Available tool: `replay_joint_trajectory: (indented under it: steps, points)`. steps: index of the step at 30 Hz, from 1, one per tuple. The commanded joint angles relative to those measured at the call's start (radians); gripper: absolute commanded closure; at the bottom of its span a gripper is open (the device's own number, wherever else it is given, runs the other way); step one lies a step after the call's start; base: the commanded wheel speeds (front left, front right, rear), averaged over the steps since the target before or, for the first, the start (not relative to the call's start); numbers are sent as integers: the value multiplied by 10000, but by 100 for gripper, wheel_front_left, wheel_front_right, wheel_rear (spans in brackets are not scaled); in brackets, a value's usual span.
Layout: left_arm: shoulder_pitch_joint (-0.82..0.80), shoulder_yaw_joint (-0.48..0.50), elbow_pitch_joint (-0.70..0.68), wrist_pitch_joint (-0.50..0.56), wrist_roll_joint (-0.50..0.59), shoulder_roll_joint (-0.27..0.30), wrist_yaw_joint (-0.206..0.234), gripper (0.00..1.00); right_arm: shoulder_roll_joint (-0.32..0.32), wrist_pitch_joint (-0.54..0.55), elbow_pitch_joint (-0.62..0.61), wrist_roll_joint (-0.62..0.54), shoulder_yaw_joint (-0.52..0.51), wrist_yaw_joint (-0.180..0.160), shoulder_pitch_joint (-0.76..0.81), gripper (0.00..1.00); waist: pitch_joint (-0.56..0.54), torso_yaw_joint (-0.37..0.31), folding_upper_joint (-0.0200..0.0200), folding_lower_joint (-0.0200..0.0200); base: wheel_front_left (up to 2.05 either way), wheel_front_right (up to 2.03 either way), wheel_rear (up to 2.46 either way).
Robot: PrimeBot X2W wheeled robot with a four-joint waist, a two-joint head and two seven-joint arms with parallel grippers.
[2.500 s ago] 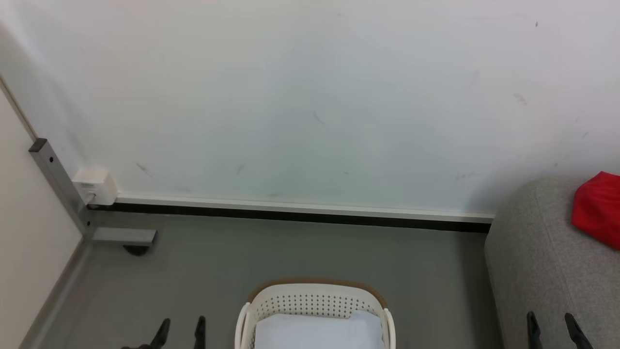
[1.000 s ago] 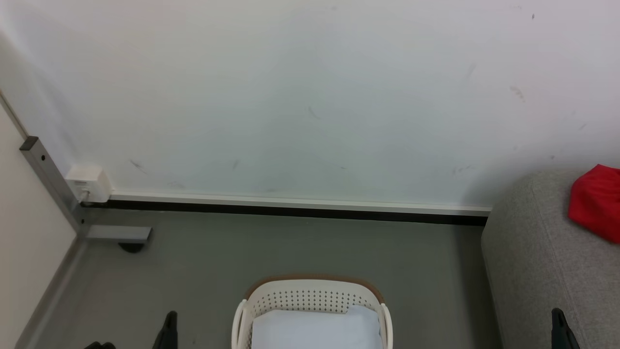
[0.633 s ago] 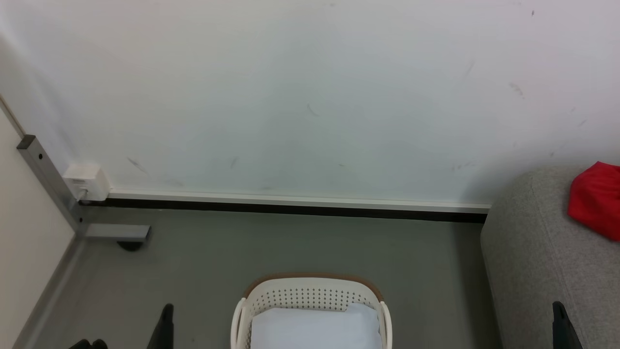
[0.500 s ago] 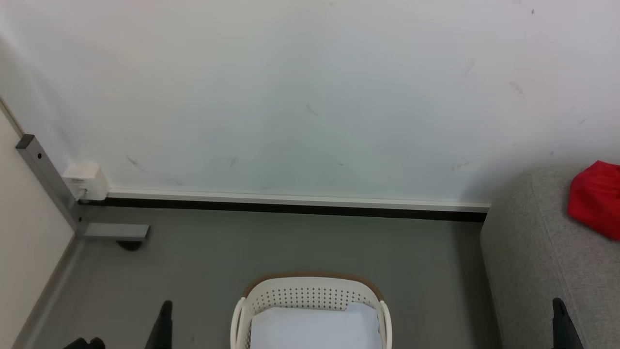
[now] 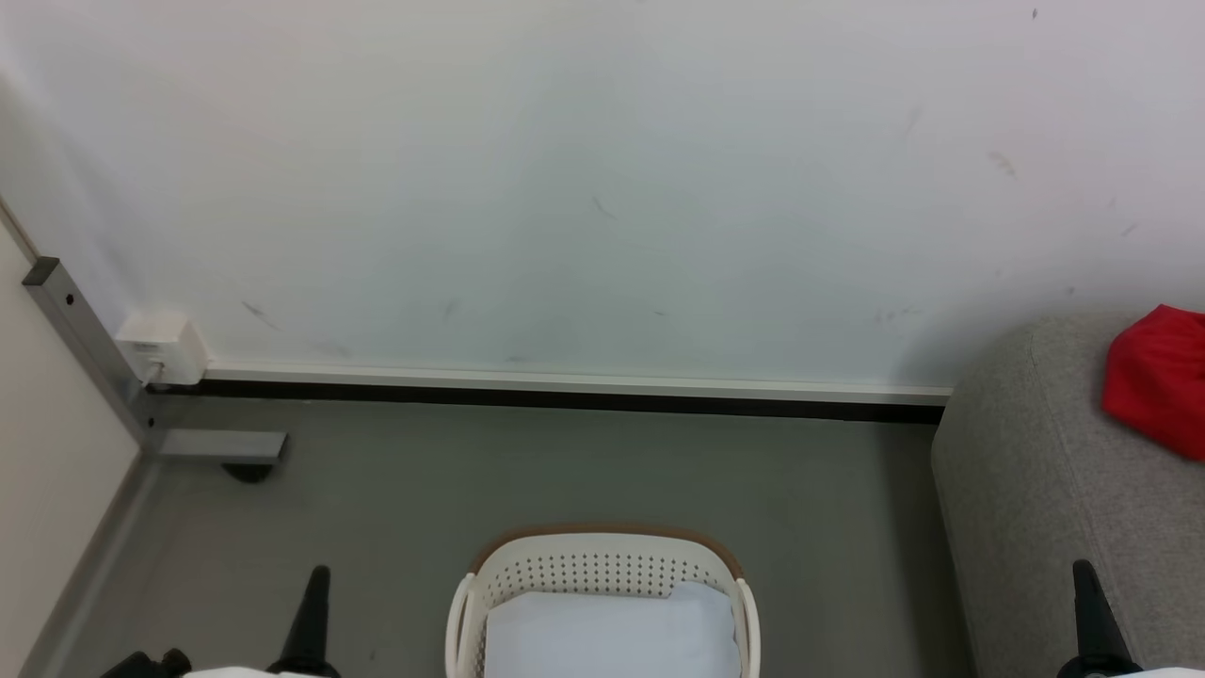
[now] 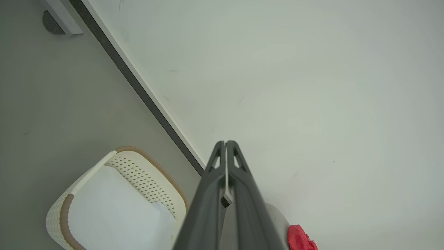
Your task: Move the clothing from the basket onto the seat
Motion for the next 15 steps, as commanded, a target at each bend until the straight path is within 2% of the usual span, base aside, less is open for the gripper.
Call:
replay_joint_trajectory:
  steps: [1,15]
  points:
    - [-218,63,-130,40,-269,19,-60,100,-117,55,-130,256,-38,-12,-208,100,6,-2,0,0,0,0,0]
    - [-350,256,-278,410,-1646,-9,-138,100,-128,415,-240,1639,-49,-15,-382,100,105,-46,0,0,0,0,0]
